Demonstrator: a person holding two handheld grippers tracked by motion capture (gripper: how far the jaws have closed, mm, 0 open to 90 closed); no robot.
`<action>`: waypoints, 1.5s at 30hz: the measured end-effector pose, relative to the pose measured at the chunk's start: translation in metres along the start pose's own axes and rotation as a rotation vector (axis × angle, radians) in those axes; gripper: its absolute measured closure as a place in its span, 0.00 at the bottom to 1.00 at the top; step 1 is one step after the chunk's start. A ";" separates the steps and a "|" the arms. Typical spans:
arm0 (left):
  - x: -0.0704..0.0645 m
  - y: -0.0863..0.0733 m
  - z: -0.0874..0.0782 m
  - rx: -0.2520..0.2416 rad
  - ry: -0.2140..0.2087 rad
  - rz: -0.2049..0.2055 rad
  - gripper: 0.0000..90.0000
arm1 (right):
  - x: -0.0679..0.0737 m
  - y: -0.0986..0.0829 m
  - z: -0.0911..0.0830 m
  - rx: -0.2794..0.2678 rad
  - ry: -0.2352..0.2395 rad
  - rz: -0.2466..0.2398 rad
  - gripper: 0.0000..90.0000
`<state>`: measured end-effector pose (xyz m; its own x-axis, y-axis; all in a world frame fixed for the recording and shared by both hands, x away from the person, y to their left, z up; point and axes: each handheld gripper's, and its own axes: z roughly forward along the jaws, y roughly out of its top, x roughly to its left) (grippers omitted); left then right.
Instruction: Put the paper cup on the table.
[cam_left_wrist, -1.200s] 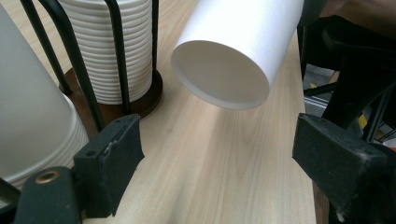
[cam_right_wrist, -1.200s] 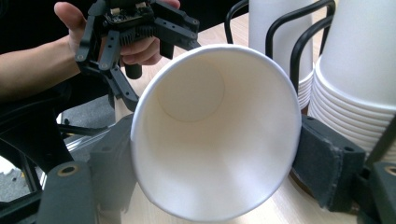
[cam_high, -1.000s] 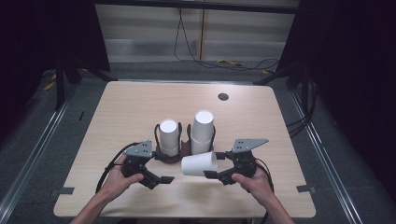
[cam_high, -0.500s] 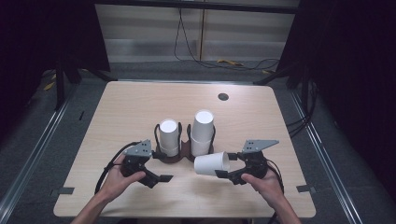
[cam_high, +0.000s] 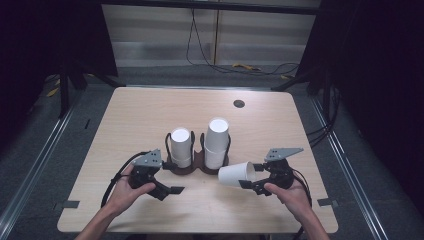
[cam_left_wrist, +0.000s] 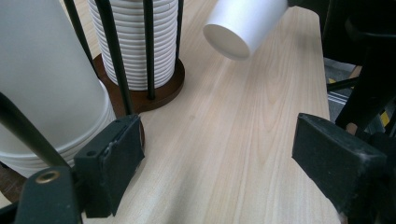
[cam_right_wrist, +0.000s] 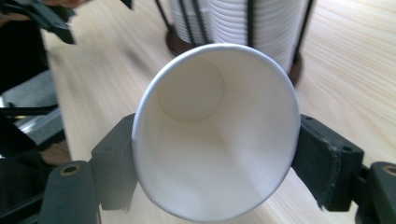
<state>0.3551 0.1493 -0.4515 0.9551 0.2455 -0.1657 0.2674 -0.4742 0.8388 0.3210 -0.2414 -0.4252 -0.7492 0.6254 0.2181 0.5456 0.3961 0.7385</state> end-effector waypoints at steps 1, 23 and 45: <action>0.001 0.000 0.001 0.000 0.000 -0.002 0.18 | -0.001 0.000 -0.001 0.009 -0.002 0.001 0.26; -0.002 -0.010 -0.015 0.024 0.084 -0.036 0.18 | -0.028 0.028 -0.011 0.152 -0.121 0.016 0.26; -0.003 -0.018 -0.022 0.007 0.061 -0.014 0.18 | -0.051 0.061 0.000 0.388 -0.300 0.001 0.25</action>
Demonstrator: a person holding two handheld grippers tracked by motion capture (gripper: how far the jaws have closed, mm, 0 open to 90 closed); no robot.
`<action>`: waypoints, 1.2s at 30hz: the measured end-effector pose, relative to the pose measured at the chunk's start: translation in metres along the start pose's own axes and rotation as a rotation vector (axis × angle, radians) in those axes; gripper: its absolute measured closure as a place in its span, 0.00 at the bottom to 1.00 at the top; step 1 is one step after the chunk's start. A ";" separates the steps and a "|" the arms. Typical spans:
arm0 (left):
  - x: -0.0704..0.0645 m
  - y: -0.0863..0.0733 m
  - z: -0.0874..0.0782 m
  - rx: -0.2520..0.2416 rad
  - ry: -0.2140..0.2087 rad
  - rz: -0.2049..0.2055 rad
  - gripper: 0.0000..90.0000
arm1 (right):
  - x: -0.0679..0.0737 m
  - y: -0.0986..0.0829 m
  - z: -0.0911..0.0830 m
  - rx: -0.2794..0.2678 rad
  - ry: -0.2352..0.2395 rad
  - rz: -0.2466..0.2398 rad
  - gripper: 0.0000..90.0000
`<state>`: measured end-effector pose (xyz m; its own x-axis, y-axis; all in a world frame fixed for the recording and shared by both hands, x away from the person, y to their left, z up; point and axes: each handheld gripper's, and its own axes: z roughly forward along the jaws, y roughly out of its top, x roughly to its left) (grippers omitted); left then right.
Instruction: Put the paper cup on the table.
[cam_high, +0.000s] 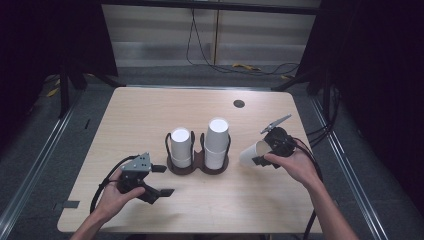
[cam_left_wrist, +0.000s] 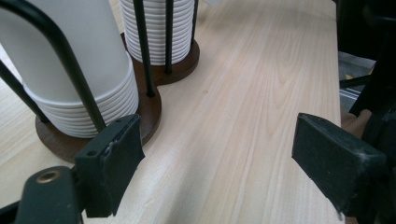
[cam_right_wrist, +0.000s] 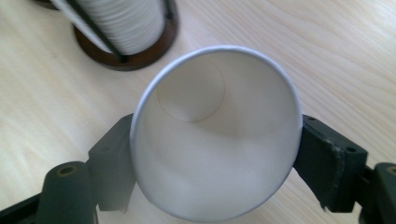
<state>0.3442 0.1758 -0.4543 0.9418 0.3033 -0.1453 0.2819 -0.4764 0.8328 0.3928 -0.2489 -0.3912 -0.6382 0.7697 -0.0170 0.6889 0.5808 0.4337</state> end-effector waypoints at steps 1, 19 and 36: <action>0.000 0.000 -0.001 0.003 0.002 0.000 0.18 | -0.001 0.001 0.000 0.013 -0.010 0.004 0.25; 0.000 -0.002 0.001 -0.003 -0.015 0.015 0.18 | -0.015 0.004 0.011 0.159 -0.112 0.000 0.24; 0.004 -0.008 0.002 0.015 -0.010 0.007 0.18 | -0.015 0.015 0.025 0.138 -0.121 -0.012 0.20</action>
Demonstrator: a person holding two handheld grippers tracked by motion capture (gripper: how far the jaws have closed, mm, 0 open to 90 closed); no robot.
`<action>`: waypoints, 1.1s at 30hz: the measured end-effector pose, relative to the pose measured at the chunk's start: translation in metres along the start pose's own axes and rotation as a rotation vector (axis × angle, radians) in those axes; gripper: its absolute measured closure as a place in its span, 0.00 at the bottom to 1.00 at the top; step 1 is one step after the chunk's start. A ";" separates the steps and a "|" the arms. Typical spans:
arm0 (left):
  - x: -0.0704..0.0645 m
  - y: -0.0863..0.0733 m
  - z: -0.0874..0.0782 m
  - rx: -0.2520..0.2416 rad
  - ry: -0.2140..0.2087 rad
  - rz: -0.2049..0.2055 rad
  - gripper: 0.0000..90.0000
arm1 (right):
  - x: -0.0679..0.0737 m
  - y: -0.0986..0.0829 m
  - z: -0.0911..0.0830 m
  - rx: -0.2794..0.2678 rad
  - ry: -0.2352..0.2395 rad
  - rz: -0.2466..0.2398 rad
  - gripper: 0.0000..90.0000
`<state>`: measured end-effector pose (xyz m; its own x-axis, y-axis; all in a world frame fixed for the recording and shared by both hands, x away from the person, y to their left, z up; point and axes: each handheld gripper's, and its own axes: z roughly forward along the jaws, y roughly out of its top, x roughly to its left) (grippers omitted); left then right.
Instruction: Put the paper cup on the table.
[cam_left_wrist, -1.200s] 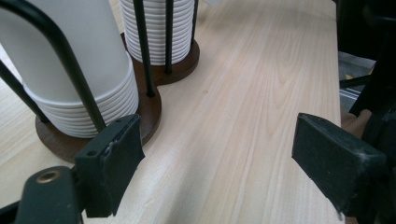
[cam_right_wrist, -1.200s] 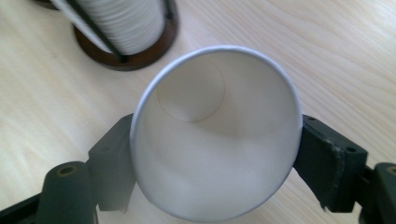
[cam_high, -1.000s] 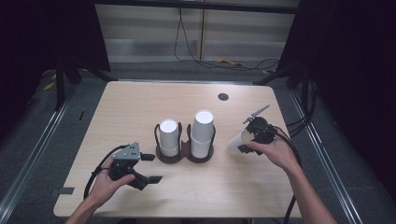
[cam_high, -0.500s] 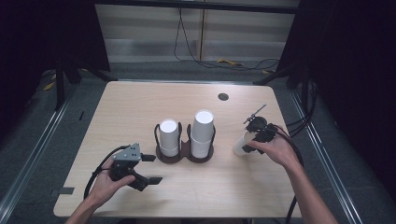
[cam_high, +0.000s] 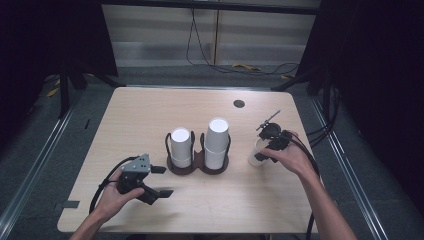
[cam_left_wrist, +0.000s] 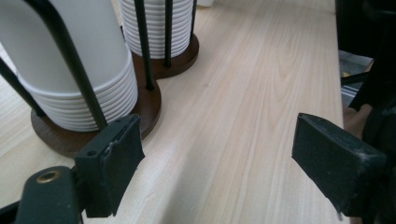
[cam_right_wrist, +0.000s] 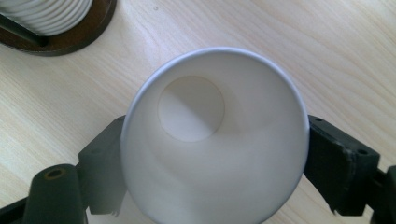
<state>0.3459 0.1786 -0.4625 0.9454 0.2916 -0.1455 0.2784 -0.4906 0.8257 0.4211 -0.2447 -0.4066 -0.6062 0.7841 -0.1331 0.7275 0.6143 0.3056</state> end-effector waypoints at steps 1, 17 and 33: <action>0.000 0.000 0.000 -0.001 0.001 -0.002 0.18 | 0.000 0.001 0.001 -0.001 -0.002 0.004 0.19; 0.001 -0.002 0.000 0.008 0.017 -0.016 0.18 | 0.001 0.001 0.009 -0.040 0.037 0.032 0.18; 0.004 -0.005 -0.001 0.006 0.041 -0.041 0.18 | 0.002 0.004 0.007 -0.158 0.049 0.093 0.17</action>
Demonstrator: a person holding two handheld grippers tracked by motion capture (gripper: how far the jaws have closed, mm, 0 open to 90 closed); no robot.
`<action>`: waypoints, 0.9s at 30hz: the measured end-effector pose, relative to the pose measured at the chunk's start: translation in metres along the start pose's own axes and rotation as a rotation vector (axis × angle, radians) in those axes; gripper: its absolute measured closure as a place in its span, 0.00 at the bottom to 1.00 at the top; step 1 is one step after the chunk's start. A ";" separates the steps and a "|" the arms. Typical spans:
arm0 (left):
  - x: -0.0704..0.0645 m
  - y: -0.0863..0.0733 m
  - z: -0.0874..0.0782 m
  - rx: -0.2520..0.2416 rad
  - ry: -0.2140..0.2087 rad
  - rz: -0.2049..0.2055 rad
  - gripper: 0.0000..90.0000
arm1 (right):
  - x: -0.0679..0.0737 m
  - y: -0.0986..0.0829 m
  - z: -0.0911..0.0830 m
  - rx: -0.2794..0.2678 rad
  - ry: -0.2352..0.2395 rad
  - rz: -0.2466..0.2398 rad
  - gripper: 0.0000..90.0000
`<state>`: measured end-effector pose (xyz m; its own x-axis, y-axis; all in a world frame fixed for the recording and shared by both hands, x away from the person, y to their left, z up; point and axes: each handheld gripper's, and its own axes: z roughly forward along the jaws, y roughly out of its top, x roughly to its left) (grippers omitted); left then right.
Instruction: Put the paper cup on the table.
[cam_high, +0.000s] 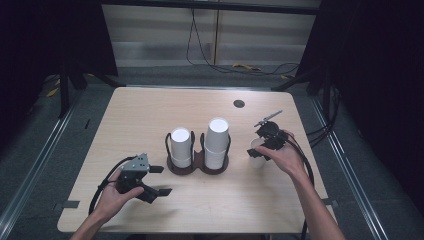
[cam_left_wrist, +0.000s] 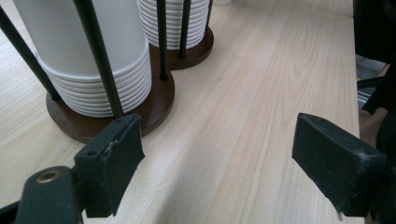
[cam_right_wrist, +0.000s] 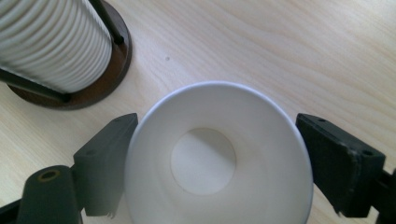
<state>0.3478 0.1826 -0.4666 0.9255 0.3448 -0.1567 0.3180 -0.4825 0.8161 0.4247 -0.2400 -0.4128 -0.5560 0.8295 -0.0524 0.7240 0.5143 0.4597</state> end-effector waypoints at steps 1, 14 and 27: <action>0.000 0.000 0.000 0.002 0.003 0.001 0.18 | 0.000 0.000 0.000 -0.008 -0.004 0.002 0.17; 0.001 -0.001 0.000 0.005 0.019 -0.025 0.18 | -0.001 -0.005 -0.015 -0.197 0.019 0.056 0.16; 0.000 0.000 0.000 0.006 0.035 -0.035 0.18 | 0.016 -0.028 -0.034 -0.379 0.011 0.074 0.19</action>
<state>0.3480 0.1828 -0.4667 0.9058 0.3899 -0.1657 0.3517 -0.4739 0.8073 0.3818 -0.2486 -0.3967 -0.5139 0.8579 0.0019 0.5612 0.3345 0.7571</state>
